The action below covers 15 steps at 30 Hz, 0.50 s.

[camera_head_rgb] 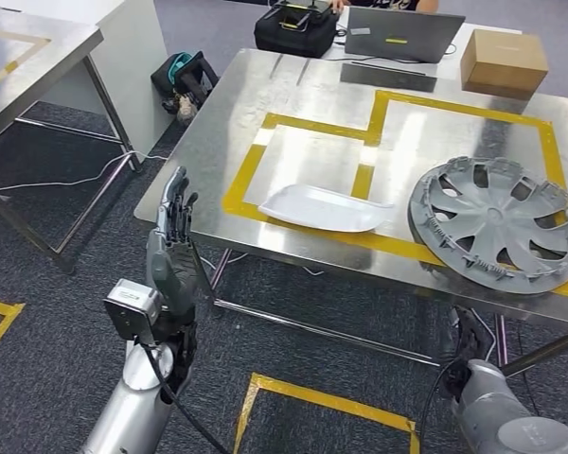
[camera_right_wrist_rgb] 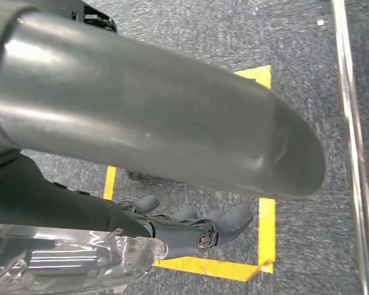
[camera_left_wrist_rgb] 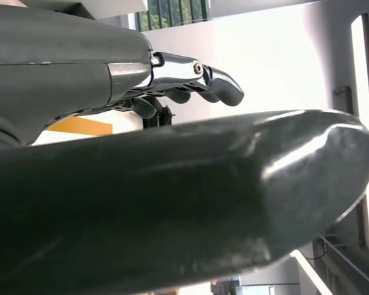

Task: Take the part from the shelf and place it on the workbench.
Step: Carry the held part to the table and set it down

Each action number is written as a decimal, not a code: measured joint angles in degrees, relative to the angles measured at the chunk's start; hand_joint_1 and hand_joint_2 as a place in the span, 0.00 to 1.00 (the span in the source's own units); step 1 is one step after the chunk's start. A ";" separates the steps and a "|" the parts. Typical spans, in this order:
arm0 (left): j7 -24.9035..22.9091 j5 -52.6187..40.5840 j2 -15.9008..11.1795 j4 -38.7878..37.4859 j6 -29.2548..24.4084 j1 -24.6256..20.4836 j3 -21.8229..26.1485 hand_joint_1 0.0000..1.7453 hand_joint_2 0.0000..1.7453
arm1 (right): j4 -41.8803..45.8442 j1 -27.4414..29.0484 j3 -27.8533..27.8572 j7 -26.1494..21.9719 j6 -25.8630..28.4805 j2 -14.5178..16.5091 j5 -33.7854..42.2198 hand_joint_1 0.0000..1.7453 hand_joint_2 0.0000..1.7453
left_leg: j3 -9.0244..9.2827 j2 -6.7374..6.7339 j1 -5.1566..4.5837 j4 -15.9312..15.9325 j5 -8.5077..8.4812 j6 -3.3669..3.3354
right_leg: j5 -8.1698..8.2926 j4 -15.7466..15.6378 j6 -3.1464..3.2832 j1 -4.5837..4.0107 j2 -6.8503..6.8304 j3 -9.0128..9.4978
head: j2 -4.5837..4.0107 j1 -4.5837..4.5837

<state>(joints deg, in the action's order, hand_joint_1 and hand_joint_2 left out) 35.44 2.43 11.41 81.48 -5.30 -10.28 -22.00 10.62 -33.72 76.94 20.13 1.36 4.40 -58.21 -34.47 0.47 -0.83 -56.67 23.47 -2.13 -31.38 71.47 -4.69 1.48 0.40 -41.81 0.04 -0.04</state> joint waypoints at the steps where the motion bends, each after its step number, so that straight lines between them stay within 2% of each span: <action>1: -0.04 0.03 0.00 0.00 0.12 0.05 0.06 0.00 0.00 | 0.00 0.01 0.01 -0.02 -0.02 -0.05 -0.01 0.00 0.00 | -0.52 -0.01 -0.06 -0.02 -0.41 -0.04 | -1.06 2.70 -0.08 -0.05 0.00 -0.56 | 0.00 -0.01; 2: -0.07 0.07 0.00 0.00 0.24 0.07 0.12 0.00 0.00 | 0.00 0.02 0.02 -0.02 -0.02 -0.10 -0.02 0.00 0.00 | -1.02 -0.01 -0.09 -0.04 -0.80 -0.04 | -1.03 3.46 -0.11 -0.11 0.00 -0.17 | 0.00 0.00; 3: -0.09 0.09 0.00 0.00 0.33 0.09 0.18 0.00 0.00 | 0.00 0.01 0.03 -0.02 -0.01 -0.13 -0.02 0.00 0.00 | -1.46 0.00 -0.11 -0.06 -1.17 0.02 | -0.02 1.93 -0.09 -0.15 -0.01 1.39 | 0.00 0.00; 4: -0.11 0.10 0.00 0.00 0.40 0.09 0.22 0.00 0.00 | 0.00 -0.05 0.05 -0.02 0.01 -0.15 -0.02 0.00 0.00 | -1.83 0.00 -0.10 -0.10 -1.51 0.15 | 1.45 -1.55 -0.04 -0.17 -0.03 3.96 | 0.00 0.00; 6: -0.13 0.12 0.02 0.01 0.50 0.06 0.32 0.00 0.00 | 0.00 -0.29 0.09 -0.05 0.02 -0.18 -0.02 0.00 0.00 | -2.49 0.02 -0.20 -0.21 -2.18 0.62 | 2.92 -9.53 0.23 -0.31 0.04 9.36 | 0.00 -0.04; 7: -0.15 0.14 0.04 0.01 0.57 0.03 0.34 0.00 0.00 | 0.00 -0.37 0.12 -0.08 0.02 -0.19 -0.02 0.00 0.00 | -2.71 0.03 -0.27 -0.31 -2.51 0.90 | 3.06 -11.98 0.46 -0.40 0.10 10.85 | 0.00 -0.03; 8: -0.22 0.25 0.06 0.02 0.72 0.00 0.37 0.00 0.00 | 0.00 -0.41 0.15 -0.10 0.03 -0.19 -0.01 0.00 0.00 | -2.90 0.04 -0.33 -0.36 -2.89 1.17 | 2.93 -12.98 0.77 -0.51 0.18 11.35 | 0.00 -0.04; 10: -0.76 1.00 0.07 0.02 1.37 -0.05 0.39 0.00 0.00 | 0.00 -0.35 0.24 -0.13 0.05 -0.18 0.02 0.00 0.00 | -3.23 0.08 -0.31 -0.37 -3.48 1.69 | 3.59 -12.99 1.58 -0.50 0.21 10.77 | 0.00 0.03; 11: -1.22 1.69 0.05 0.01 1.86 -0.07 0.43 0.00 0.00 | 0.00 -0.36 0.30 -0.14 0.05 -0.17 0.06 0.00 0.00 | -3.57 0.08 -0.28 -0.67 -3.01 2.02 | 4.02 -12.97 2.08 -0.42 0.17 10.36 | 0.00 -0.02; 12: -1.71 2.42 0.04 0.00 2.39 -0.12 0.49 0.00 0.00 | 0.00 -0.38 0.35 -0.17 0.05 -0.17 0.12 0.00 0.00 | -4.17 0.09 -0.21 -1.89 -1.56 2.41 | 4.53 -13.01 2.57 -0.30 0.12 9.87 | 0.00 -0.07; 13: -2.11 3.04 0.03 -0.01 2.82 -0.18 0.55 0.00 0.00 | 0.00 -0.40 0.40 -0.20 0.04 -0.17 0.17 0.00 0.00 | -5.12 0.06 -0.08 -4.34 0.76 2.81 | 5.09 -13.06 2.96 -0.19 0.06 9.27 | 0.00 -0.13; 15: -2.51 3.69 -0.01 -0.07 3.26 -0.26 0.71 0.00 0.00 | 0.00 -0.38 0.49 -0.25 0.04 -0.20 0.23 0.00 0.00 | -7.43 0.02 0.28 -11.97 6.02 3.43 | 6.10 -13.03 3.29 -0.19 0.00 7.98 | 0.00 -0.25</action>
<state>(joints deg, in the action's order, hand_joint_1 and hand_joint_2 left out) 32.93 6.11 11.40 81.41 -2.04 -10.54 -21.30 10.62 -34.10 77.43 19.88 1.40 4.21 -57.97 -41.90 0.48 -0.55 -68.64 29.50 1.30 -25.28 58.44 -1.40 1.30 0.41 -33.83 0.04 -0.29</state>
